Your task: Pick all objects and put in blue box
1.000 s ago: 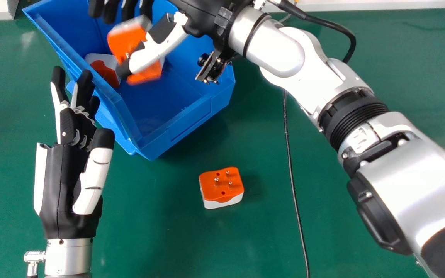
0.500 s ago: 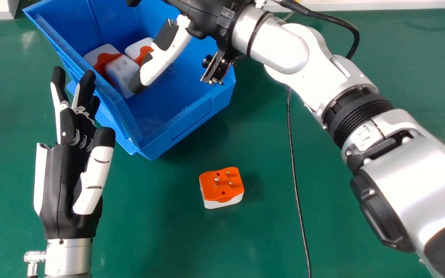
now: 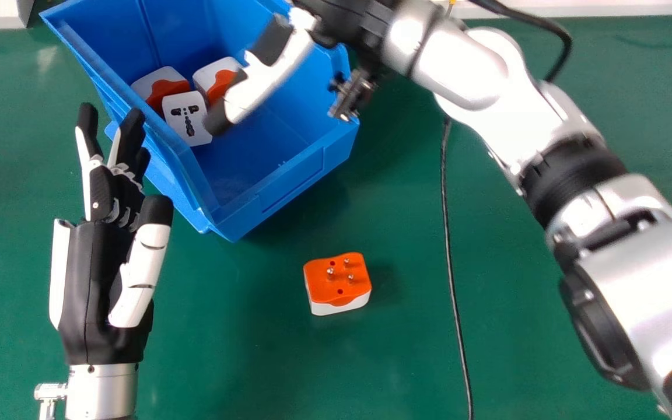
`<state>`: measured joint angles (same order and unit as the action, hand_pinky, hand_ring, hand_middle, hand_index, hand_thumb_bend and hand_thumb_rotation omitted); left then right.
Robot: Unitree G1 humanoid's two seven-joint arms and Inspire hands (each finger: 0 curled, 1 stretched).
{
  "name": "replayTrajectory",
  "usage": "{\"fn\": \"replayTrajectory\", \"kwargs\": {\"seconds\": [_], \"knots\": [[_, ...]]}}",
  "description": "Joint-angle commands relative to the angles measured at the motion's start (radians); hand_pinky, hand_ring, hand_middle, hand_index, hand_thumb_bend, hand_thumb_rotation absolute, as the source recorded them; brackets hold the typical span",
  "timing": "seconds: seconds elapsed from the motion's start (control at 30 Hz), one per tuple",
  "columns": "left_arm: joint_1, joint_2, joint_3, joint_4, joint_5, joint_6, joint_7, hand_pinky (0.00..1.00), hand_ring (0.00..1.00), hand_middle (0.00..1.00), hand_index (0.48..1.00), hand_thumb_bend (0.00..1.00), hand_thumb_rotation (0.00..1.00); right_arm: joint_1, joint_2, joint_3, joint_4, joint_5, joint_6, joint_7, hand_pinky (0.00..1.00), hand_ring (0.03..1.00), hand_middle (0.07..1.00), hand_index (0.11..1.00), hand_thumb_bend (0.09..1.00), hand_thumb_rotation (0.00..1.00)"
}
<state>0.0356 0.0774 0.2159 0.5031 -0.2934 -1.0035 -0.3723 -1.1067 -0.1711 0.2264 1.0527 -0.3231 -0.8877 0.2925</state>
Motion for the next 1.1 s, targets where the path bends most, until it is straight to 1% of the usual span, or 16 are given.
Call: {"fn": "replayTrajectory", "kwargs": {"seconds": [0.0,0.1,0.13,0.2,0.23,0.33,0.37,0.4,0.53,0.67,0.8,0.93,1.0,1.07], "knots": [[0.001,0.005,0.005,-0.019,0.010,-0.029,0.009,1.00,1.00,0.97,0.911,0.53,0.69,0.041,-0.049,-0.039,-0.069,0.065,-0.057,0.017,0.76,0.908,0.945,0.944,1.000,0.22],[-0.006,0.004,0.008,-0.007,0.016,-0.050,0.016,1.00,1.00,0.97,0.912,0.53,0.70,0.127,-0.098,-0.065,-0.143,0.116,-0.099,0.041,0.76,0.903,0.941,0.943,1.000,0.23],[-0.009,0.004,0.008,-0.002,0.014,-0.056,0.014,0.99,1.00,0.97,0.914,0.53,0.70,0.158,-0.118,-0.073,-0.170,0.130,-0.110,0.048,0.75,0.900,0.937,0.942,1.000,0.23],[-0.013,0.005,0.004,0.006,-0.004,-0.061,0.003,0.99,0.99,0.97,0.916,0.53,0.70,0.239,-0.171,-0.093,-0.242,0.162,-0.124,0.067,0.74,0.899,0.935,0.941,1.000,0.24],[-0.013,0.005,0.002,0.007,-0.010,-0.061,-0.001,0.99,0.99,0.97,0.916,0.53,0.70,0.275,-0.193,-0.101,-0.276,0.178,-0.125,0.076,0.74,0.899,0.935,0.941,1.000,0.24],[-0.008,0.008,-0.003,-0.001,-0.035,-0.053,-0.017,0.99,1.00,0.98,0.929,0.52,0.70,0.391,-0.263,-0.128,-0.349,0.229,-0.153,0.102,0.72,0.894,0.934,0.947,1.000,0.26],[-0.007,0.010,-0.004,-0.002,-0.041,-0.052,-0.020,0.99,1.00,0.98,0.929,0.52,0.70,0.429,-0.283,-0.138,-0.362,0.240,-0.167,0.103,0.72,0.894,0.934,0.947,1.000,0.26],[-0.007,0.011,-0.002,-0.001,-0.042,-0.051,-0.021,1.00,1.00,0.98,0.936,0.52,0.70,0.464,-0.300,-0.147,-0.372,0.250,-0.178,0.106,0.71,0.894,0.936,0.950,1.000,0.27],[-0.002,0.013,0.001,-0.004,-0.043,-0.052,-0.021,1.00,1.00,0.98,0.943,0.52,0.70,0.573,-0.345,-0.171,-0.398,0.273,-0.202,0.109,0.70,0.895,0.938,0.954,1.000,0.28],[0.001,0.012,0.005,-0.005,-0.029,-0.056,-0.011,1.00,1.00,0.98,0.947,0.52,0.71,0.697,-0.368,-0.191,-0.429,0.288,-0.189,0.105,0.69,0.898,0.947,0.957,1.000,0.29],[0.004,0.014,0.010,-0.001,-0.020,-0.056,-0.002,1.00,1.00,0.98,0.949,0.52,0.71,0.771,-0.356,-0.192,-0.429,0.283,-0.163,0.103,0.71,0.902,0.955,0.960,1.000,0.30],[0.010,0.017,0.009,-0.006,-0.016,-0.055,0.003,1.00,1.00,0.98,0.951,0.52,0.71,0.805,-0.341,-0.181,-0.416,0.304,-0.131,0.131,0.72,0.909,0.962,0.965,1.000,0.30],[0.012,0.018,0.010,-0.006,-0.012,-0.055,0.007,1.00,1.00,0.98,0.952,0.53,0.71,0.819,-0.332,-0.176,-0.414,0.306,-0.119,0.139,0.73,0.916,0.966,0.968,1.000,0.30],[0.015,0.019,0.008,-0.008,-0.016,-0.053,0.005,1.00,1.00,0.98,0.953,0.53,0.71,0.830,-0.320,-0.169,-0.401,0.293,-0.112,0.141,0.74,0.920,0.969,0.970,1.000,0.30]]}}
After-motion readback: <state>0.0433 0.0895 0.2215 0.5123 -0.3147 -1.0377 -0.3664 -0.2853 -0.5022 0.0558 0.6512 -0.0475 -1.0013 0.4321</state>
